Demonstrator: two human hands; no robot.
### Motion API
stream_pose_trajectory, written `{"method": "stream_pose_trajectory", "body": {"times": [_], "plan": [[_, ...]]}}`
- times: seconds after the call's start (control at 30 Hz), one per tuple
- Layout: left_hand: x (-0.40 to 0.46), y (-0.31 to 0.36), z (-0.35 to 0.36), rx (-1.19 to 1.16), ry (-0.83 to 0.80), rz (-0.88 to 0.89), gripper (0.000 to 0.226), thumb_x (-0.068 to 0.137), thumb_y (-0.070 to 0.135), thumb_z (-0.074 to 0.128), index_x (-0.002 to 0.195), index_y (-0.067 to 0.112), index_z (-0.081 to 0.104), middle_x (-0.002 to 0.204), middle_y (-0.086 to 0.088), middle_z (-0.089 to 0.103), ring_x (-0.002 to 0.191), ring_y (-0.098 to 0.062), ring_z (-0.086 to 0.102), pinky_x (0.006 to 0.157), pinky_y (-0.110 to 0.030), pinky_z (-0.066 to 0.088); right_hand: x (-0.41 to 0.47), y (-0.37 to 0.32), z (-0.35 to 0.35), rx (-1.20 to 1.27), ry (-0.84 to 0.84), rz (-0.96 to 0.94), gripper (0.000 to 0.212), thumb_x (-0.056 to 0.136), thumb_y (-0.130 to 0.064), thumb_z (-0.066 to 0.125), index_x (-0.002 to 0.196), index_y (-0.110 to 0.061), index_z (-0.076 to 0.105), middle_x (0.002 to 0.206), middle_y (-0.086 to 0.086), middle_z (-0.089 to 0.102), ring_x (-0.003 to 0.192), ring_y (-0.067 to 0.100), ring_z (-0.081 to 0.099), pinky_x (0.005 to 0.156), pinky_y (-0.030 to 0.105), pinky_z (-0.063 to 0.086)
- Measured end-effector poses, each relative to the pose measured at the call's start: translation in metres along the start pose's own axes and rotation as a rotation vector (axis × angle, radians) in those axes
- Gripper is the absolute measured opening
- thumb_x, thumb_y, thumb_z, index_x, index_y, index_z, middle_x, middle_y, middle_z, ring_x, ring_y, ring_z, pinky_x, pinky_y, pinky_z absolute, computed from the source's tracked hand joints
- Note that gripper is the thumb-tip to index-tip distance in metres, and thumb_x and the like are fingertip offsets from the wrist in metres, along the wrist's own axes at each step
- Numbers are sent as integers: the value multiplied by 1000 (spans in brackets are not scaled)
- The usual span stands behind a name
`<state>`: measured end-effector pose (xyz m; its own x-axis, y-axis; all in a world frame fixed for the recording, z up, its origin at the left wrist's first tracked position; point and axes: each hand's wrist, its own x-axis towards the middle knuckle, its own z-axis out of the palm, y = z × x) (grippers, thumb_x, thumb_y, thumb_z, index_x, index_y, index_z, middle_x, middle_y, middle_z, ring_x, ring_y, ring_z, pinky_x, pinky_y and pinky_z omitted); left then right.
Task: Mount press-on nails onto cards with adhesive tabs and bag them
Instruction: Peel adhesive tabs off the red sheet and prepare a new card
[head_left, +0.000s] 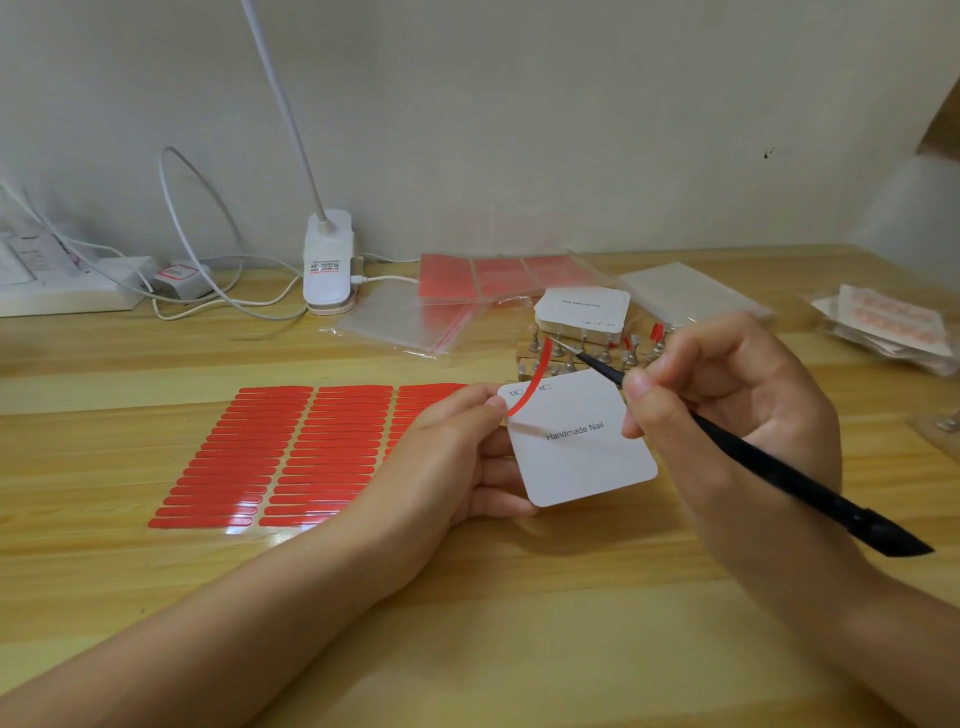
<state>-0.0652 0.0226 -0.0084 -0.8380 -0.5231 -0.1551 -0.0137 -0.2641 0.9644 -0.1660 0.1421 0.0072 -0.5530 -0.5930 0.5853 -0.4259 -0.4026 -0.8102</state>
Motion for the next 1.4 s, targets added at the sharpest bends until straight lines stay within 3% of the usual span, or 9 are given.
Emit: {"method": "stream_pose_trajectory", "body": {"times": [0.2,0.33,0.47,0.63,0.8,0.93,1.13,1.4], "plan": [[0,-1,-1,-9,-5,1,29,100,15,31,100,14,60,82,-8,73,61,-16,68,44,-20,51,0,4,-1,2,17,17,18,76,-9,59,67,-22,51,62,8,55,57,16,53,57,14,44],[1,-1,-2,-5,-2,1,29,100,15,32,101,14,61,86,-10,73,63,-17,68,45,-20,51,0,6,-3,-11,6,20,19,77,-10,60,68,-24,51,62,6,55,57,9,54,57,13,45],[0,-2,-2,-4,-8,1,29,100,15,31,99,14,60,86,-10,73,63,-17,69,45,-19,51,0,7,-4,-19,4,9,18,76,-12,63,69,-23,51,64,8,56,58,21,54,57,14,45],[0,0,-2,-23,-14,4,30,100,16,30,100,14,60,81,-10,73,59,-17,68,43,-20,51,-2,7,-5,-38,-5,-5,14,76,-20,63,71,-26,51,66,6,56,59,17,55,57,13,46],[1,-1,-2,-23,-1,0,32,100,19,29,109,12,59,93,-16,72,62,-20,67,44,-21,51,-2,8,-7,-39,-2,-2,9,75,-25,59,71,-27,51,66,5,55,59,16,55,58,14,46],[1,-3,-2,15,15,22,30,99,17,31,105,14,60,94,-13,73,68,-22,68,45,-22,52,-3,9,-9,-44,-2,6,9,75,-26,59,71,-26,51,66,7,56,57,13,54,57,13,45],[1,-3,-3,11,30,26,28,98,13,32,97,14,60,89,-10,73,63,-18,68,42,-21,49,-3,11,-12,-45,27,38,19,76,-11,60,68,-25,51,63,8,55,55,6,54,57,13,46],[1,-4,-4,1,31,28,28,99,13,31,104,12,59,89,-10,73,65,-18,69,43,-21,50,-4,12,-16,-83,39,51,18,76,-11,59,68,-24,50,63,7,56,55,5,54,56,12,45]]}}
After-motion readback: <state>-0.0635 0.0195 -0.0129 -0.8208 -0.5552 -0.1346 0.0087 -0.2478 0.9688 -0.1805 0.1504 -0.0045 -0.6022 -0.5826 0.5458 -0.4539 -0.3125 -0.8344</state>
